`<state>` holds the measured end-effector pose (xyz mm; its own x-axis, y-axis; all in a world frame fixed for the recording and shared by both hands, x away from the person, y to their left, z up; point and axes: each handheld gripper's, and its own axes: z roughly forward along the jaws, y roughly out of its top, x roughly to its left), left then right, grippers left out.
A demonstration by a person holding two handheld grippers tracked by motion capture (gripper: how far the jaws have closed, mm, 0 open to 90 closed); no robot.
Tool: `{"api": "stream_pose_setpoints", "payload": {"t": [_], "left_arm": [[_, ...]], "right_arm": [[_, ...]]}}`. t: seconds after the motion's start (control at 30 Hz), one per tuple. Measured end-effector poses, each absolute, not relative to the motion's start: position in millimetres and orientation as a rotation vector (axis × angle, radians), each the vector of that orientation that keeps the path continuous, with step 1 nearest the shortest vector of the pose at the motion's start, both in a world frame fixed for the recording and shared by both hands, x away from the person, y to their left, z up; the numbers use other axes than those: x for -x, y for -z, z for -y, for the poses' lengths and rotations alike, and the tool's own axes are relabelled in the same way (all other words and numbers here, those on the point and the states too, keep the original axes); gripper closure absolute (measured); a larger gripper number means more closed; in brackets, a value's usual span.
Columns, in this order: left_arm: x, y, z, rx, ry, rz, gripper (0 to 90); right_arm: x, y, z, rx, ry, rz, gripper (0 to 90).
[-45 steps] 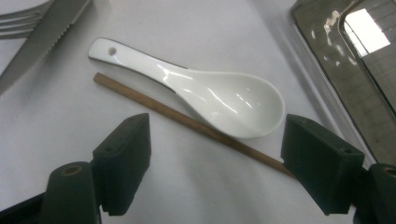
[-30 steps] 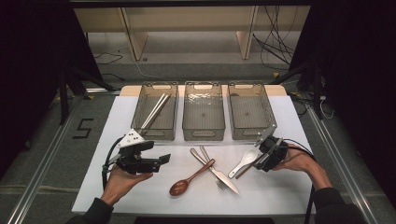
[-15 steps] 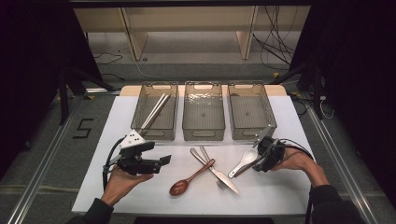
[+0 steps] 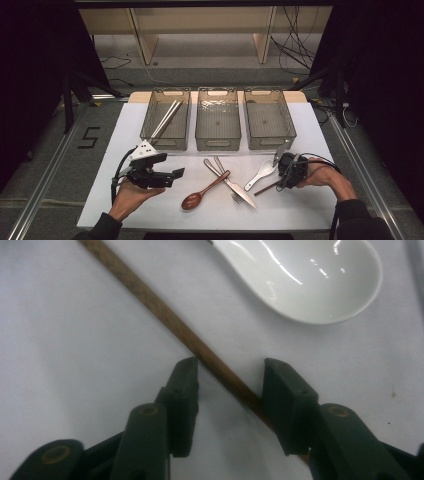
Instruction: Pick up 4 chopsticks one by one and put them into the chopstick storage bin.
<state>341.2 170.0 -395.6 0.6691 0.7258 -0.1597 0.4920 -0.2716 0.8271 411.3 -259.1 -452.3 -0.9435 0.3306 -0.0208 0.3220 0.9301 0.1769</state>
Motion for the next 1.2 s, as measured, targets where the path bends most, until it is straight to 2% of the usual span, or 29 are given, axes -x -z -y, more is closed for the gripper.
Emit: {"api": "stream_pose_setpoints", "payload": {"t": [0.2, 0.53, 1.2], "left_arm": [[-341.2, 395.8, -170.1, -1.936, -0.311, -0.951, 17.4], [-341.4, 396.7, -170.1, -1.940, -0.310, -0.952, 17.4], [-344.4, 400.3, -170.6, -1.961, -0.296, -0.959, 17.6]], "right_arm": [[-407.8, 451.9, 257.5, -0.457, -0.239, -3.055, 70.9], [-403.3, 450.8, 256.8, -0.374, -0.196, -3.075, 81.0], [-395.6, 446.0, 264.1, -0.316, -0.176, -3.096, 85.4]]}}
